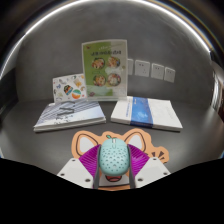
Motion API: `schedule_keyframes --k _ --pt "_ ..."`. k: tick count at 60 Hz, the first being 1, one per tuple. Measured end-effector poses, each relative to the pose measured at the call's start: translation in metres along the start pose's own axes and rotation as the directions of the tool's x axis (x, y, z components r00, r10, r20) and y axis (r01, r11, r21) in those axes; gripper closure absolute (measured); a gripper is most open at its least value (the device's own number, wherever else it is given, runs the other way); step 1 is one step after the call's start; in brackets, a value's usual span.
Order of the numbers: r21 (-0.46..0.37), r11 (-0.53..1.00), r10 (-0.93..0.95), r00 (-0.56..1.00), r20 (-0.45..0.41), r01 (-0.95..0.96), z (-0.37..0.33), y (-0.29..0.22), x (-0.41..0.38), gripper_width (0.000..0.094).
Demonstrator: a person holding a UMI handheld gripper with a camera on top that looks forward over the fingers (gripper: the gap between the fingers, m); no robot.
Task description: Arrange mouse
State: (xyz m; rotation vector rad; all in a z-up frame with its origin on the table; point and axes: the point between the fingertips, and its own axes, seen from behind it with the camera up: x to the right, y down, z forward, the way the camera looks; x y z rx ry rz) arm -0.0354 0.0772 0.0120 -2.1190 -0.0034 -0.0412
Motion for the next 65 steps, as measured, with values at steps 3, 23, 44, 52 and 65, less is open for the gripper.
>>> schedule_keyframes --k 3,23,44,52,65 --pt "-0.02 1.0 0.015 1.0 0.0 -0.015 0.004 0.006 0.002 0.0526" --pt "-0.028 1.0 0.016 0.998 0.066 -0.014 0.007 0.016 -0.002 0.0425" --pt "0.001 0.991 0.131 0.989 -0.068 -0.132 -0.078 0.009 -0.023 0.0093" --pt "0.056 0.988 0.148 0.982 -0.116 -0.143 -0.147 0.008 -0.064 0.0096" --pt "0.074 0.971 0.235 0.96 -0.154 -0.226 -0.241 0.049 -0.12 0.0083"
